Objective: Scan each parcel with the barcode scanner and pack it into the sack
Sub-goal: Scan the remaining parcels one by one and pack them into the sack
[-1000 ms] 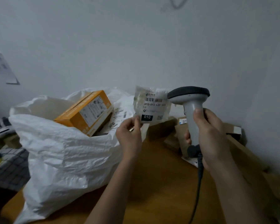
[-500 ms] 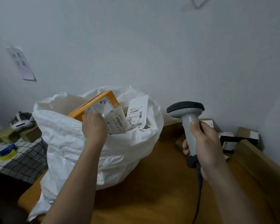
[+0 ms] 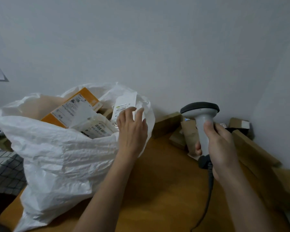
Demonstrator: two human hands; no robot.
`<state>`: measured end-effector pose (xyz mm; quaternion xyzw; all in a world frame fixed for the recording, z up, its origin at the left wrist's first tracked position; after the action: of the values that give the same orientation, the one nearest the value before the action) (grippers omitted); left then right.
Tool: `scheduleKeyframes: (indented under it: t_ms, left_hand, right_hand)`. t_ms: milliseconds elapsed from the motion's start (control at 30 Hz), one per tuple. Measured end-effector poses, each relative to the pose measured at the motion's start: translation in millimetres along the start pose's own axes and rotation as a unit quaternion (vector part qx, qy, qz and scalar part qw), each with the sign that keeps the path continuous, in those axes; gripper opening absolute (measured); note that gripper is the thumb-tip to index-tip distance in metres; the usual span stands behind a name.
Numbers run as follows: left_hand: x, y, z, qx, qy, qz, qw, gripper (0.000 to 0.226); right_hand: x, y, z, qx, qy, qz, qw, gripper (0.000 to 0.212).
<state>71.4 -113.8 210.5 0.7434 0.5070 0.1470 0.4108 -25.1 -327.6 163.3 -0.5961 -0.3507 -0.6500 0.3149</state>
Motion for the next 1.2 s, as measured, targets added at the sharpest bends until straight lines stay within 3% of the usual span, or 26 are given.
scheduleKeyframes:
  t_ms: [233,367,500,633,867,1033,1200]
  left_hand:
    - [-66.0,-10.5,96.3,0.102,-0.069,0.022,0.992,0.03]
    - [-84.1,-31.5,178.8,0.209,-0.122,-0.027,0.97,0.04]
    - [-97.6,-64.1,264.3,0.324,-0.163,-0.122,0.924,0.055]
    - [-112.7,-97.5,339.8,0.42,-0.21,-0.242,0.849,0.086]
    - [-126.3,-131.8,440.8,0.441,-0.207,-0.423,0.764,0.128]
    - [-124.9,-139.7,485.7,0.431,-0.172,-0.47,0.751,0.14]
    - [-118.9,-147.7,505.2,0.422,-0.168,-0.494,0.741,0.136]
  right_hand:
    - [-22.7,36.6,-77.5,-0.092,-0.011,0.034,0.995,0.032]
    - [-42.3,62.2,-115.4,-0.12,-0.014,0.052,0.991,0.034]
    - [-66.9,94.8,-146.0,-0.138,-0.029,0.065,0.988,0.035]
    - [-103.5,136.1,-163.6,-0.145,-0.016,0.094,0.985,0.032]
    - [-175.0,192.3,-179.4,-0.136,-0.04,0.154,0.978,0.028]
    - [-206.7,199.3,-194.0,-0.133,-0.049,0.192,0.971,0.027]
    - [-217.2,200.5,-204.4,-0.149,-0.051,0.203,0.966,0.028]
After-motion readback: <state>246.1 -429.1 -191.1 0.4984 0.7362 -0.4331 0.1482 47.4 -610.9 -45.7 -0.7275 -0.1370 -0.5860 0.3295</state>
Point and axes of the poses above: each hand's wrist, its own y-axis towards the middle knuckle, its own z-axis out of the palm, x = y × z, the point moved 10 cm from there along y, towards the middle knuckle, and after that the axes turned 2 degrees about -x, right-handed, at the moved point
